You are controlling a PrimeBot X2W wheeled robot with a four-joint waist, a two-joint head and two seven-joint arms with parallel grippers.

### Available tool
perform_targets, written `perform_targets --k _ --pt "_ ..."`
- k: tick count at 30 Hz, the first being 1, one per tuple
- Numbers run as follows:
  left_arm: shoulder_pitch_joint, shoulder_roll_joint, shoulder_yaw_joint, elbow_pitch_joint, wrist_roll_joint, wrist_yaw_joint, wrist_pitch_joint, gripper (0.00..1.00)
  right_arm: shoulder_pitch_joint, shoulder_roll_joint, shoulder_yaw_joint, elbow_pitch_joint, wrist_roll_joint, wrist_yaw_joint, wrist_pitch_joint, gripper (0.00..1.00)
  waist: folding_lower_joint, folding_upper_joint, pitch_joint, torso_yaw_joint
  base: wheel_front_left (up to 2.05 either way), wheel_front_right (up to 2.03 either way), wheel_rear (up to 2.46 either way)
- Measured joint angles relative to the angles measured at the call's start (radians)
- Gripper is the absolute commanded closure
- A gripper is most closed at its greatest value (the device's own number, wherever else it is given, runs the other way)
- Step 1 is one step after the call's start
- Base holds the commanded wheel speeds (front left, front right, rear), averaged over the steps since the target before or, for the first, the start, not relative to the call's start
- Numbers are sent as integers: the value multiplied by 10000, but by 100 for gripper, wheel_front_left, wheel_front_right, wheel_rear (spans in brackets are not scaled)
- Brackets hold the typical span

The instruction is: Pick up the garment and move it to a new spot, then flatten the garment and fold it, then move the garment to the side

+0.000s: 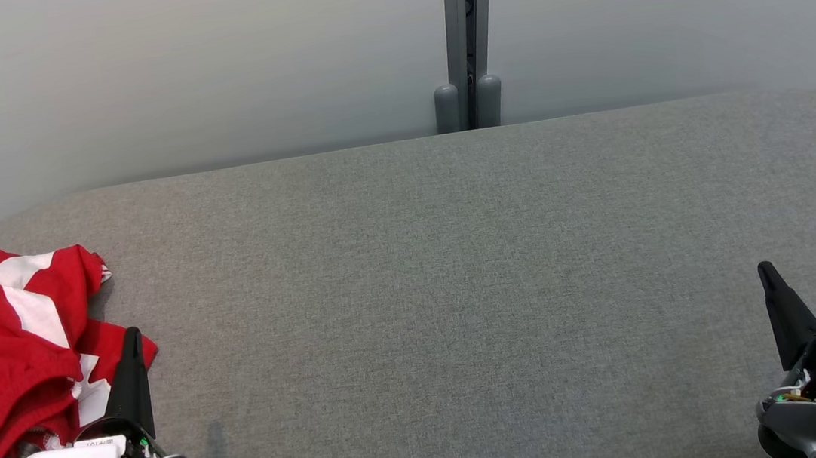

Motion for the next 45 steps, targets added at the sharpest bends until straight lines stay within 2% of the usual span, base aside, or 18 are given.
perform_targets --k 35,36,45 --pt "0 0 0 0 0 0 0 100 0 0 0 0 0 0 0 100 0 0 0 0 0 0 0" --pt "17 -4 -4 29 0 2 -4 0 16 6 0 23 0 0 -2 0 0 0 0 0 0 0 0" --pt "492 -165 -236 314 -15 2 -272 0 438 182 50 194 77 -13 -125 0 0 0 6 4 0 0 0"
